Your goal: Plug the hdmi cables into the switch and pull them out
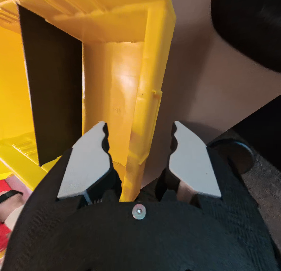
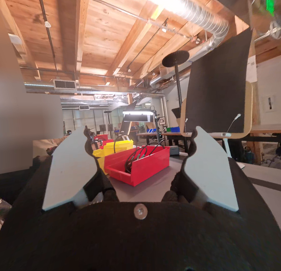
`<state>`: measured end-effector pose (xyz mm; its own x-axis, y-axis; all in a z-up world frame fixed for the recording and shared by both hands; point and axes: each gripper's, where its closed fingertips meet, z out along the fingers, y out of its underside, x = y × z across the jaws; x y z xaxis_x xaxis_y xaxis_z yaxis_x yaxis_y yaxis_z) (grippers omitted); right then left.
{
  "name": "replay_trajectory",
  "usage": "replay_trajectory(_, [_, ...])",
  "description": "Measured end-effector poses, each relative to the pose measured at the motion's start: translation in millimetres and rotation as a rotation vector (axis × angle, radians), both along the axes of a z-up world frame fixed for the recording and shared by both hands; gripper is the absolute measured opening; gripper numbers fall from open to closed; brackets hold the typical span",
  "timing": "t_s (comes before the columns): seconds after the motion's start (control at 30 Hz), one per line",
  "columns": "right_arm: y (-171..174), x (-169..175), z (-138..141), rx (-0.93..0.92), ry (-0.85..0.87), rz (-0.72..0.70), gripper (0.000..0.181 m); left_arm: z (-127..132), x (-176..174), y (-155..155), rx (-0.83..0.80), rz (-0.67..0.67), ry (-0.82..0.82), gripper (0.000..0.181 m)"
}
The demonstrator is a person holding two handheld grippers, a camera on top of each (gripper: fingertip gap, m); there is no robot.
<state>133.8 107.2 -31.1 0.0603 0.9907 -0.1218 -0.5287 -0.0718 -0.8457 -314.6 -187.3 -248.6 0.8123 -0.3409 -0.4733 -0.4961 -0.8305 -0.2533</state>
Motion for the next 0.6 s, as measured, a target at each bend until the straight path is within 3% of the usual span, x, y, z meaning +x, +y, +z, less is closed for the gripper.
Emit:
replay_trajectory(0.17, [2,9,4,0.015,0.033,-0.032,0.122,-11,-12,2,-0.068,-0.208,0.238,0.03])
replay_trajectory(0.43, [6,1,-4,0.003,0.014,-0.04,0.119,-4,-19,0,0.053,-0.15,0.501,0.035])
replay_trajectory(0.6, [9,0,-7,0.004,0.001,-0.06,0.119,4,-27,-7,0.105,-0.086,0.653,0.029])
